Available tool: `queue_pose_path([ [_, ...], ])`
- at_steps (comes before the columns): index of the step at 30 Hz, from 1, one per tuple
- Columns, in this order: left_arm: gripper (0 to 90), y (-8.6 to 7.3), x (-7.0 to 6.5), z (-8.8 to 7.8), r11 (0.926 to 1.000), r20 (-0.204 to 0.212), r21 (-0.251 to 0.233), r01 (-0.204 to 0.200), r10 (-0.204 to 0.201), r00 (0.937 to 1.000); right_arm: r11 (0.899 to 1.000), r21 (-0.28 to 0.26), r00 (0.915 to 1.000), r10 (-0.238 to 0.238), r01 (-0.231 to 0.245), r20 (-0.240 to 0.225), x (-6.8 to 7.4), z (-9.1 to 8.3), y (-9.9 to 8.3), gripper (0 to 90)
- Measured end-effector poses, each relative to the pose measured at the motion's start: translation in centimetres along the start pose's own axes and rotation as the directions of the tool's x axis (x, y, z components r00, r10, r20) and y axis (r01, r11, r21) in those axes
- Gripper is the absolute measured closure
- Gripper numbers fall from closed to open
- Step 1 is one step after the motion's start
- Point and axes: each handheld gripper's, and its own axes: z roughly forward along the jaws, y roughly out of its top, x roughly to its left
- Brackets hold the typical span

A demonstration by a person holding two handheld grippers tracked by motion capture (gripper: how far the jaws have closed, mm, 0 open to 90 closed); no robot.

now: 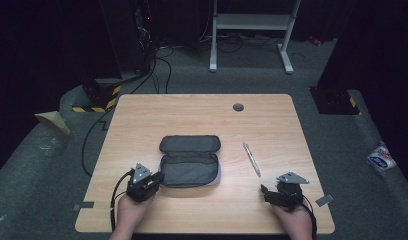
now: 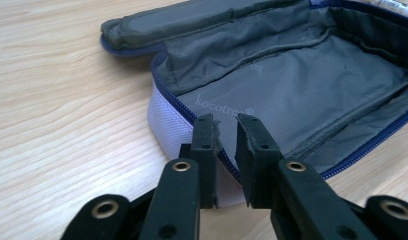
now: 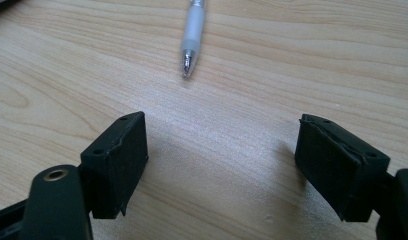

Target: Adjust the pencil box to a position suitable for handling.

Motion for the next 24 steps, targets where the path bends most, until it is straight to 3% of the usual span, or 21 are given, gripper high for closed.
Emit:
queue_pose_path([
  [5, 80.7, 0.5, -0.5, 1.1, 0.9994, -0.010, -0.002, -0.034, 0.034, 0.9994, 1.000, 0.001, 1.0000, 0.000, 0.000, 0.003, 0.0, 0.0, 0.0, 21.1],
  [8, 81.1, 0.9, -0.9, 1.8, 0.9995, 0.005, -0.010, -0.031, 0.031, 0.9995, 1.000, 0.001, 1.0000, 0.000, 0.000, 0.003, 0.0, 0.0, 0.0, 21.3],
  [14, 81.1, 1.4, -2.6, 2.7, 0.9963, 0.024, -0.012, -0.086, 0.086, 0.9960, 1.000, 0.000, 1.0000, -0.001, 0.001, 0.004, 0.1, 0.0, 0.0, 21.5],
  [24, 79.8, 1.7, -3.2, 2.9, 0.9958, 0.058, -0.048, -0.079, 0.081, 0.9950, 1.000, -0.001, 1.0000, 0.005, -0.005, 0.005, 0.1, -0.1, -0.1, 22.0],
])
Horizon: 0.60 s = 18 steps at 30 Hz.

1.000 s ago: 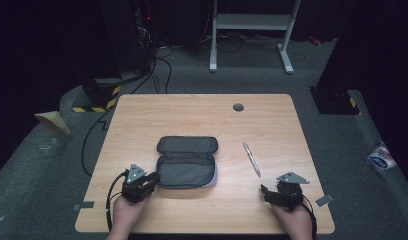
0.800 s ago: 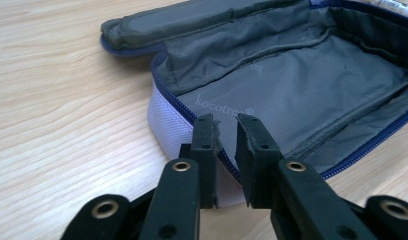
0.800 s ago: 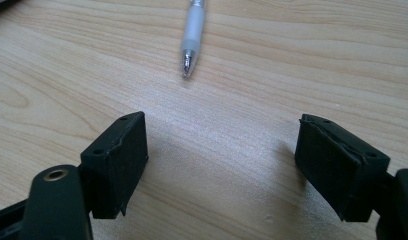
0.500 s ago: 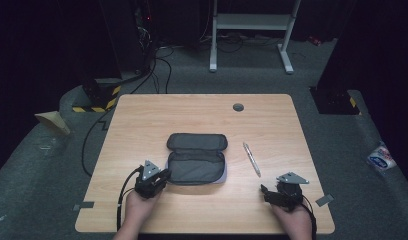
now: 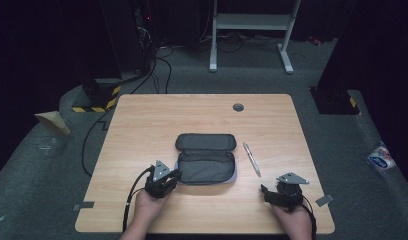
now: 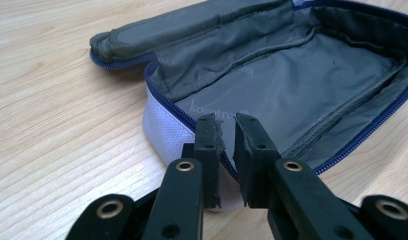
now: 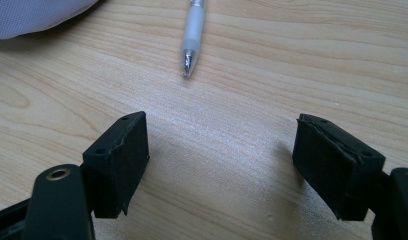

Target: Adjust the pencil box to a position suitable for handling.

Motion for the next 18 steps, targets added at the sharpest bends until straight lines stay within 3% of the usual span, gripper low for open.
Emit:
queue_pose_path([
  [8, 77.7, 0.0, 0.1, 0.1, 0.9999, 0.012, -0.007, 0.008, -0.008, 0.9999, 1.000, 0.000, 1.0000, -0.001, 0.001, 0.000, 0.0, 0.0, 0.0, 22.1],
  [10, 72.3, 0.0, 0.2, 0.0, 0.9999, 0.009, -0.015, 0.004, -0.003, 1.0000, 1.000, 0.000, 1.0000, 0.000, 0.000, 0.000, 0.0, 0.0, 0.0, 22.1],
  [14, 65.7, 0.0, 0.6, -0.6, 0.9988, 0.012, -0.034, 0.035, -0.034, 0.9993, 1.000, -0.001, 1.0000, -0.002, 0.002, 0.000, 0.0, 0.0, 0.0, 22.1],
  [18, 59.1, 0.1, 1.1, -1.8, 0.9972, -0.009, -0.069, 0.026, -0.027, 0.9996, 1.000, 0.000, 1.0000, 0.000, 0.000, 0.000, 0.0, 0.0, 0.0, 22.2],
])
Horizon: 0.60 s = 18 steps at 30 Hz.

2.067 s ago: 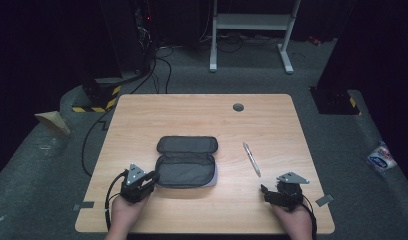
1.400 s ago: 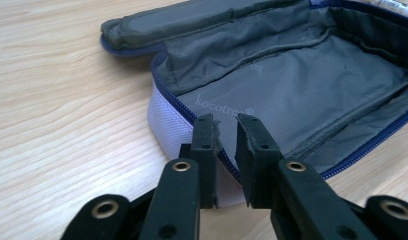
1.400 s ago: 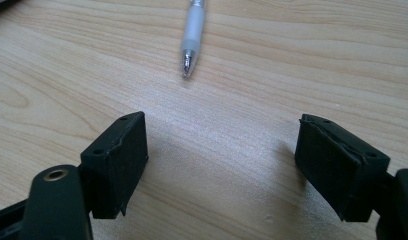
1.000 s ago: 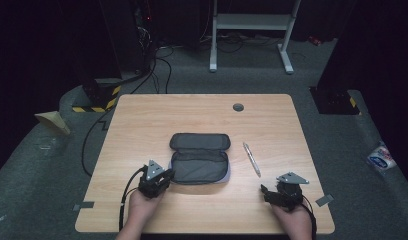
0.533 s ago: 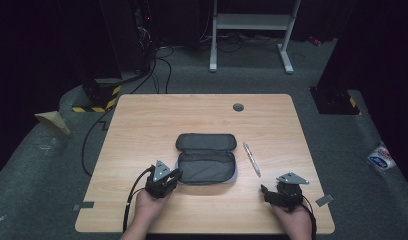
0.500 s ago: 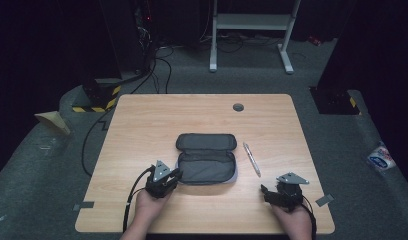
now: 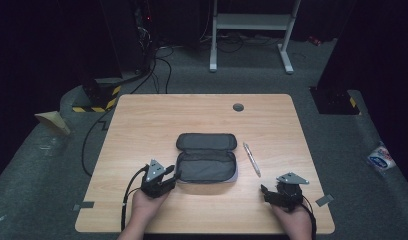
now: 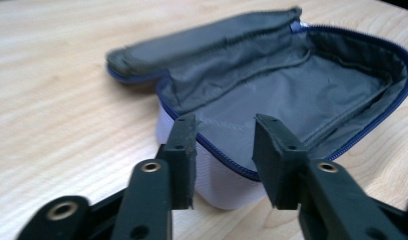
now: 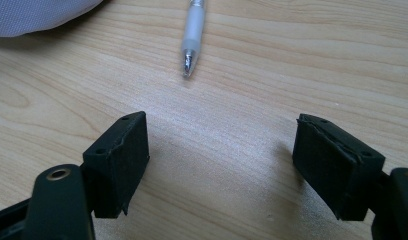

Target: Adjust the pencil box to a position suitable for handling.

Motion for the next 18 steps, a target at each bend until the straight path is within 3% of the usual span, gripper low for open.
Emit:
queue_pose_path([
  [4, 55.0, -0.5, 1.6, -1.1, 0.9994, -0.026, -0.005, 0.034, -0.034, 0.9991, 1.000, -0.001, 1.0000, -0.002, 0.002, -0.002, 0.0, 0.0, 0.0, 22.4],
  [8, 50.4, -1.7, 3.4, -1.7, 0.9981, -0.094, 0.055, 0.026, -0.021, 0.9954, 1.000, -0.001, 1.0000, -0.002, 0.002, -0.005, 0.0, 0.0, 0.0, 22.5],
  [13, 45.5, -3.3, 5.3, -2.6, 0.9884, -0.141, 0.135, 0.069, -0.050, 0.9888, 1.000, -0.002, 0.9999, -0.005, 0.005, -0.009, -0.1, 0.0, 0.0, 22.6],
  [18, 41.3, -4.4, 6.1, -3.0, 0.9760, -0.170, 0.180, 0.122, -0.092, 0.9812, 1.000, -0.001, 1.0000, -0.002, 0.002, -0.009, 0.0, 0.1, 0.1, 22.8],
])
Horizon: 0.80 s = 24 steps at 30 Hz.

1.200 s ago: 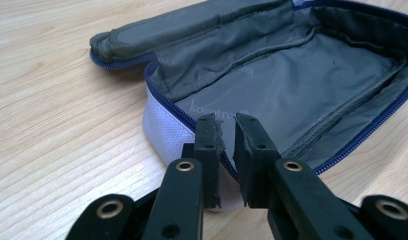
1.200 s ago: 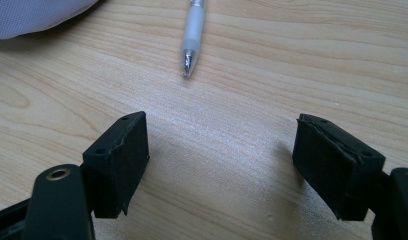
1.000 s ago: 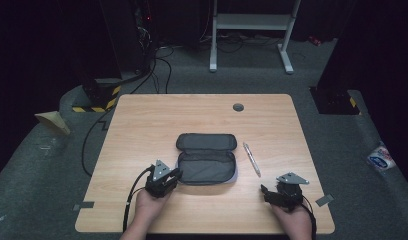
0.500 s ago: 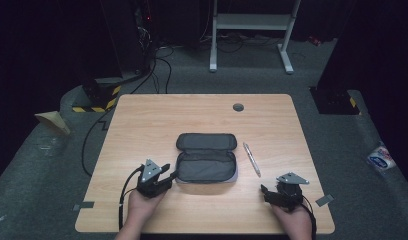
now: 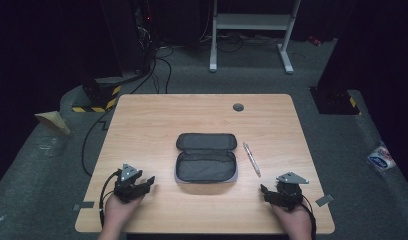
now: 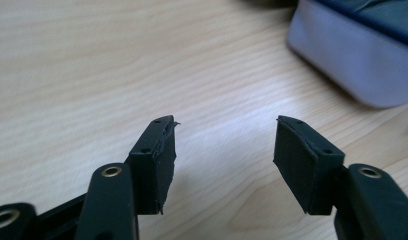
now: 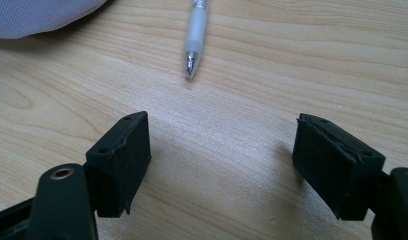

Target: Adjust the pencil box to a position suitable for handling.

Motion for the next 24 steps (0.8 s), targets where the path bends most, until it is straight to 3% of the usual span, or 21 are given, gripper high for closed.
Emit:
queue_pose_path([
  [8, 37.5, -0.74, -0.03, 0.36, 0.9998, -0.025, 0.014, -0.010, 0.010, 0.9996, 1.000, 0.001, 1.0000, 0.009, -0.009, 0.003, 0.03, 0.05, 0.05, 22.9],
  [12, 28.5, -0.65, -0.19, 0.65, 0.9996, -0.025, 0.016, -0.022, 0.022, 0.9994, 1.000, 0.001, 0.9999, 0.009, -0.009, 0.003, 0.02, 0.05, 0.05, 23.0],
  [16, 25.8, -0.65, -0.24, 0.77, 0.9997, -0.023, 0.015, -0.018, 0.019, 0.9996, 1.000, -0.002, 0.9999, 0.014, -0.014, -0.002, -0.08, 0.05, 0.06, 23.0],
  [19, 24.9, -0.62, -0.26, 0.81, 0.9997, -0.024, 0.017, -0.015, 0.015, 0.9996, 0.999, -0.012, 0.9992, 0.036, -0.036, -0.020, -0.39, -0.06, 0.01, 25.1],
  [24, 25.0, -0.61, -0.30, 0.80, 0.9997, -0.030, 0.019, -0.015, 0.015, 0.9994, 0.997, -0.075, 0.9992, 0.016, -0.018, -0.036, -0.71, -0.58, 0.02, 28.3],
])
